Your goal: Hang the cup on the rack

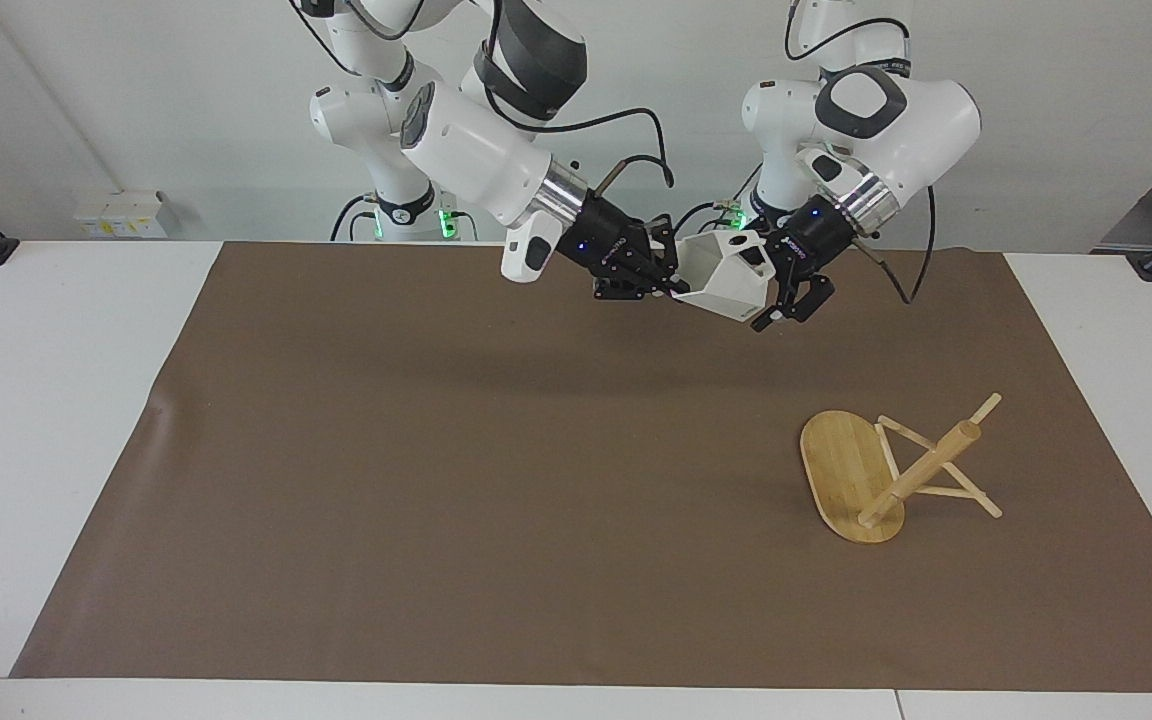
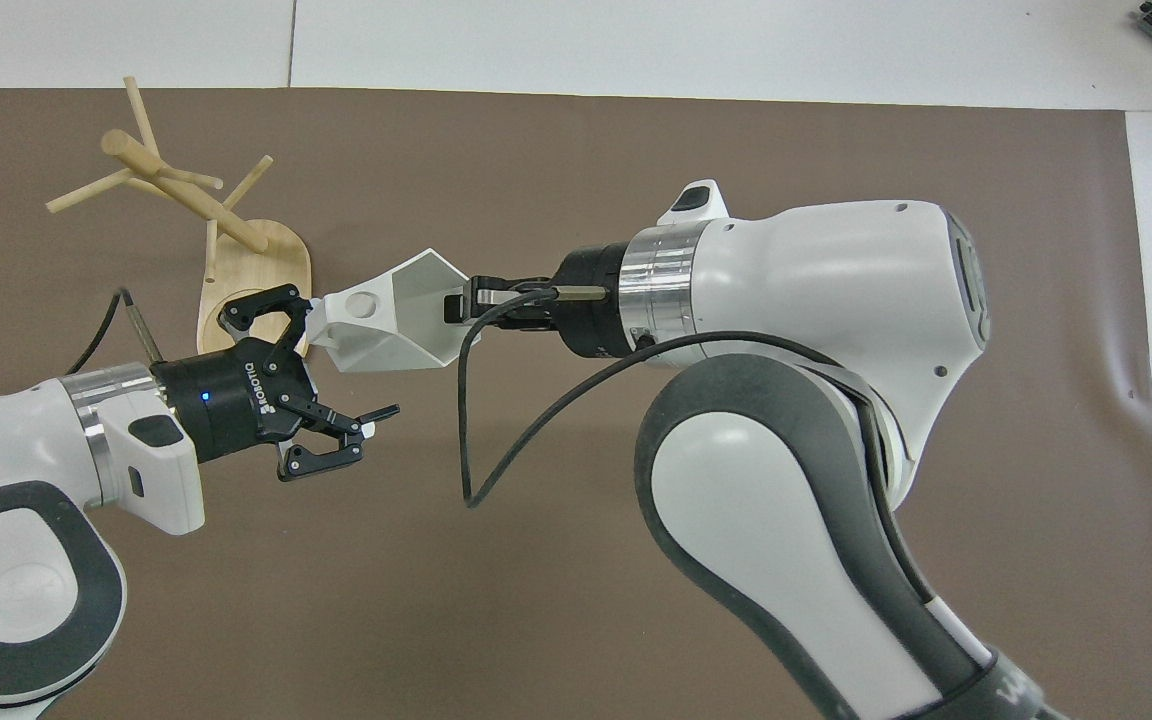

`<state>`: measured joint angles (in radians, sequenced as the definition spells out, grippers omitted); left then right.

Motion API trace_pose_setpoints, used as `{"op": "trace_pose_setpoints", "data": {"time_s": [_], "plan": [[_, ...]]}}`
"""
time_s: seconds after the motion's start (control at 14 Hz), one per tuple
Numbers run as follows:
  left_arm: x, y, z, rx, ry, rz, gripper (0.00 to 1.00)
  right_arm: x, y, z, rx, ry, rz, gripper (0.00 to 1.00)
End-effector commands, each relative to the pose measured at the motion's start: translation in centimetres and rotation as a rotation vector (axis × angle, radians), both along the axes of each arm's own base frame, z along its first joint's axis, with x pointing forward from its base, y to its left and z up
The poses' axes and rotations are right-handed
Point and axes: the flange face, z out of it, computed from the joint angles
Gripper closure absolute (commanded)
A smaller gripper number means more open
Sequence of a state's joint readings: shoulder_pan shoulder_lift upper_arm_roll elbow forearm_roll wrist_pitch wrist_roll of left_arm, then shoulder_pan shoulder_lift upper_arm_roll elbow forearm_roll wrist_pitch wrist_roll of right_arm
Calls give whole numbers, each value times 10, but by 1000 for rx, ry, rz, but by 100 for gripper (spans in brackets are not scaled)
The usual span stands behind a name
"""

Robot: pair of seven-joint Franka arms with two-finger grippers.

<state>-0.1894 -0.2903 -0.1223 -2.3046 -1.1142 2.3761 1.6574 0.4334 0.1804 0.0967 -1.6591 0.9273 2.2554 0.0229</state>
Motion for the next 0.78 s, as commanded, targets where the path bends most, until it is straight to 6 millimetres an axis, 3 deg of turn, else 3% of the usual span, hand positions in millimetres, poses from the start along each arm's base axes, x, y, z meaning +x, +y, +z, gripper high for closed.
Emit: {"op": "trace_pose_setpoints", "data": {"time_s": [0.0, 0.71], "plan": [[-4, 3, 1, -34, 11, 9, 0, 3, -2, 4, 19, 30, -5, 100], [-1, 9, 8, -97, 62, 26, 0, 2, -2, 5, 18, 32, 0, 100]]}}
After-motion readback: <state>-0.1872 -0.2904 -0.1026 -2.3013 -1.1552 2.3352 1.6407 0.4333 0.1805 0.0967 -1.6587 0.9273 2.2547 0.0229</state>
